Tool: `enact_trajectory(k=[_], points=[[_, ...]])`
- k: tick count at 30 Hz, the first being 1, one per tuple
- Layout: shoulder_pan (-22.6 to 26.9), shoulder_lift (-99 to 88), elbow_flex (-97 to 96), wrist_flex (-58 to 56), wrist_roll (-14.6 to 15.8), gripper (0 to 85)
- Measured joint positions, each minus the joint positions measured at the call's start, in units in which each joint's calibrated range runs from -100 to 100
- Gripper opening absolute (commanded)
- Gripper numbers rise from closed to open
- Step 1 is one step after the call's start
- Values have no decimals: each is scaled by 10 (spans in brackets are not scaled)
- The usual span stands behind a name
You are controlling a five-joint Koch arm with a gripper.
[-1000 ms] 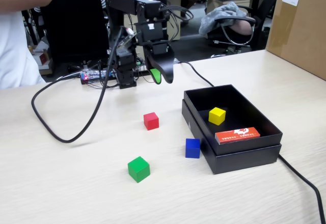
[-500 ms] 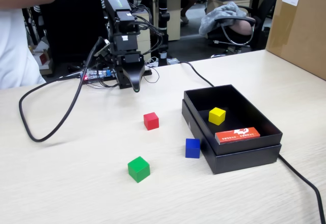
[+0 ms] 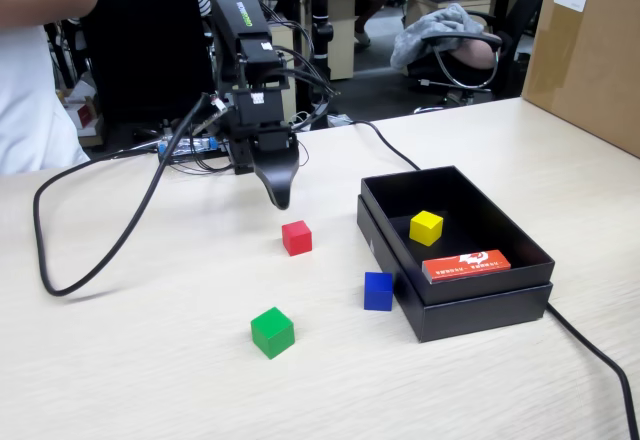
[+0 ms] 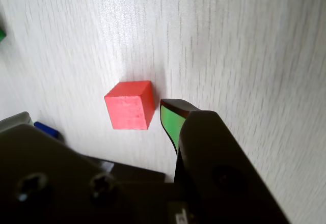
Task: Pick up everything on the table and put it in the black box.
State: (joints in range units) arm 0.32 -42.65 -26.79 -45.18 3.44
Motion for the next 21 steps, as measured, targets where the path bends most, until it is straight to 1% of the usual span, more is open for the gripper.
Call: enact_trajectory(k=[9, 16, 19, 21], points=[[17, 168, 55, -5, -22, 496], [17, 208, 69, -13, -24, 477], [17, 238, 90, -40, -24, 473], [17, 241, 92, -47, -24, 443]])
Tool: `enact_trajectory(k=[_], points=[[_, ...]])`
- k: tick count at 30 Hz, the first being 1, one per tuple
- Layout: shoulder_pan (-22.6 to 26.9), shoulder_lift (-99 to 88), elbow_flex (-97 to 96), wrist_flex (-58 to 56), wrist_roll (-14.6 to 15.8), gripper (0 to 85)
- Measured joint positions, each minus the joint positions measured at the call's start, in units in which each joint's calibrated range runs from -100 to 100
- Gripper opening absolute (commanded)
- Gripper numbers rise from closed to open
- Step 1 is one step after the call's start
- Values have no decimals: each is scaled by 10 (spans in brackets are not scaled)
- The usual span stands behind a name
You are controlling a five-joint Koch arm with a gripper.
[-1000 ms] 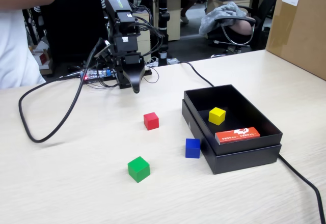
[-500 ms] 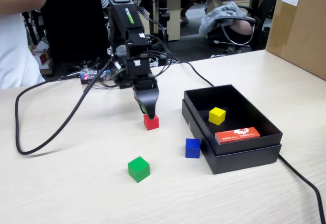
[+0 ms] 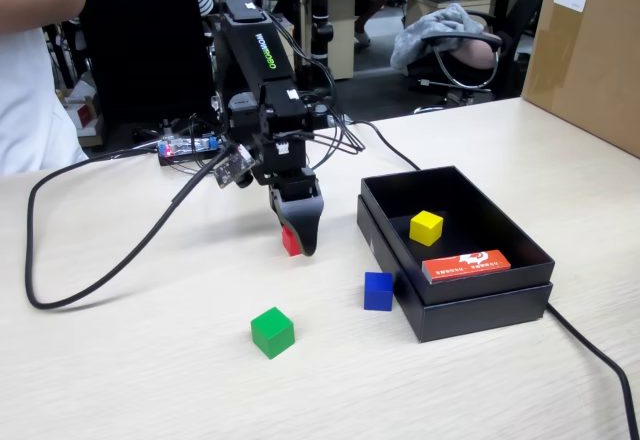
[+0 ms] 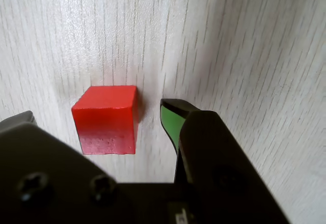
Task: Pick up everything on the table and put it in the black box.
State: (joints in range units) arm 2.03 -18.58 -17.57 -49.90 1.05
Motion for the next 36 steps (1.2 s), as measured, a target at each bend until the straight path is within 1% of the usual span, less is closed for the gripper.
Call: enact_trajectory(k=[2, 4, 6, 9, 13, 19, 23, 24, 25, 26, 27, 29, 31, 32, 33, 36], points=[[0, 3, 0, -2, 0, 423], [0, 5, 0, -3, 0, 420], [0, 8, 0, -3, 0, 380], [-1, 12, 8, -3, 0, 301], [-1, 13, 8, -3, 0, 146], [-2, 13, 17, -4, 0, 11], [-5, -12, 37, -5, 0, 11], [0, -91, 66, -17, 0, 11], [3, -110, 91, -19, 0, 9], [17, -144, 121, -39, 0, 9], [17, -145, 124, -40, 0, 11], [55, -154, 224, -96, 1, 11], [75, -140, 278, -124, 2, 9], [92, -119, 335, -137, 4, 11], [92, -119, 337, -137, 4, 11], [126, -1, 408, -168, 14, 11]])
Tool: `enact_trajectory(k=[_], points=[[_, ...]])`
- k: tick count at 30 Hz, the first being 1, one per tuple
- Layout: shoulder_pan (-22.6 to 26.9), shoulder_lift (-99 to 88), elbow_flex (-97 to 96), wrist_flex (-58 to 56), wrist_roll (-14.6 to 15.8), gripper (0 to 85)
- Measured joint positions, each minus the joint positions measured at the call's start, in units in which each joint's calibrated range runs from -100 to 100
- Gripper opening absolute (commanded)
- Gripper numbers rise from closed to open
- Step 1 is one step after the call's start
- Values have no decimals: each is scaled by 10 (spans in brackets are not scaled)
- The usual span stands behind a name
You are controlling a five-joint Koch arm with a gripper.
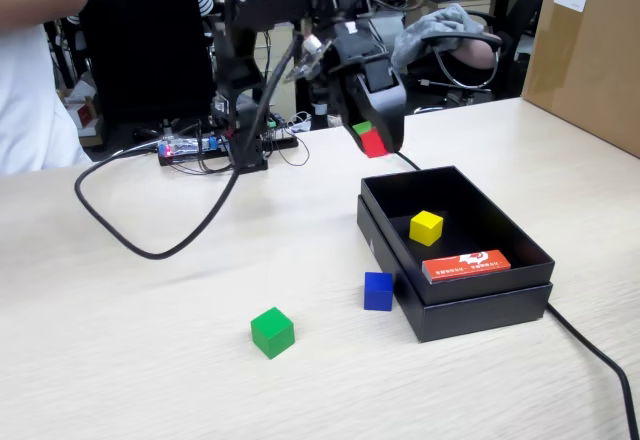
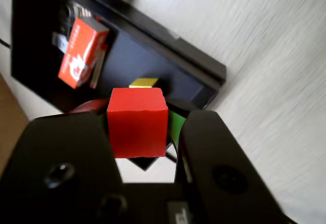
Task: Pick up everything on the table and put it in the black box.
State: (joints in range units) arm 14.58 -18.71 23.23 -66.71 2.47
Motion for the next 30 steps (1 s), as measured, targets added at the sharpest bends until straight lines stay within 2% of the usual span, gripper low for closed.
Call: enact_trajectory(k=[8, 15, 16, 22, 30], points=[[17, 239, 48, 0, 19, 12], [17, 312, 70, 0, 32, 48], [18, 326, 84, -1, 36, 100], [17, 360, 88, -3, 45, 153], [18, 362, 89, -6, 53, 408]])
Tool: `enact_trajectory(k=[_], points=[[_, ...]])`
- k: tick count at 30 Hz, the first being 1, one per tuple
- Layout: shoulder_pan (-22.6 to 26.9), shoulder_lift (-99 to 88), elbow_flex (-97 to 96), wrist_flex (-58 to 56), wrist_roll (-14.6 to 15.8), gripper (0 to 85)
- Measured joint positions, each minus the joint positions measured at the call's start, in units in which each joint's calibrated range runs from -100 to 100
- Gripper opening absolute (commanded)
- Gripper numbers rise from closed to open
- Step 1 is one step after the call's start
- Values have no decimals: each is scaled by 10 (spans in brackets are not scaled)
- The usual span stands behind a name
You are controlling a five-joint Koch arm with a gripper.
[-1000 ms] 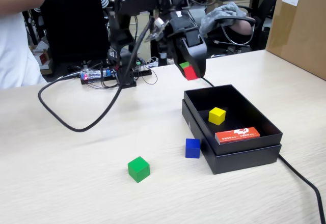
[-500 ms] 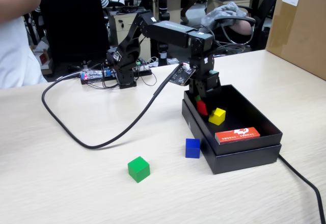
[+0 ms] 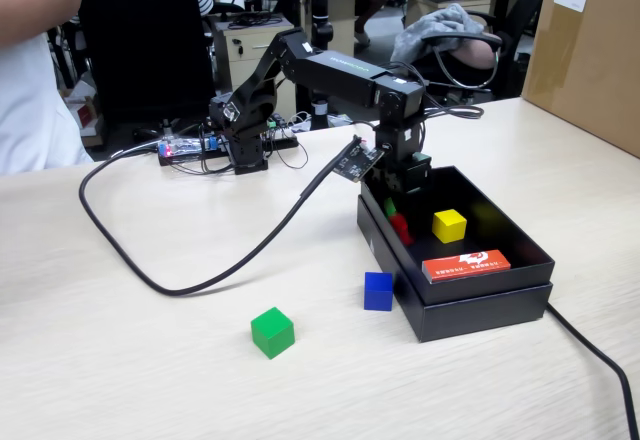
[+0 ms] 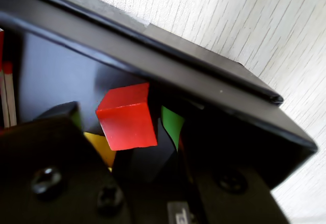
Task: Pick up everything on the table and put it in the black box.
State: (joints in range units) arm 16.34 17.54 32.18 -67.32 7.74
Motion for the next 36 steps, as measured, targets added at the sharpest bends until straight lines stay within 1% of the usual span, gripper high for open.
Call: enact_trajectory(k=[2, 5, 10, 12, 13, 16, 20, 27, 33, 36], points=[[0, -9, -1, -1, 0, 434], [0, -53, -11, -1, 0, 443], [-12, -199, -30, -13, 0, 443], [-25, -281, -45, -17, 0, 443], [-40, -343, -66, -19, 0, 443], [-69, -419, -88, -19, 0, 445], [-111, -498, -127, -19, 0, 480], [-150, -592, -255, -19, -5, 500], [-154, -603, -287, -18, -5, 499], [-152, -571, -282, -18, -5, 493]])
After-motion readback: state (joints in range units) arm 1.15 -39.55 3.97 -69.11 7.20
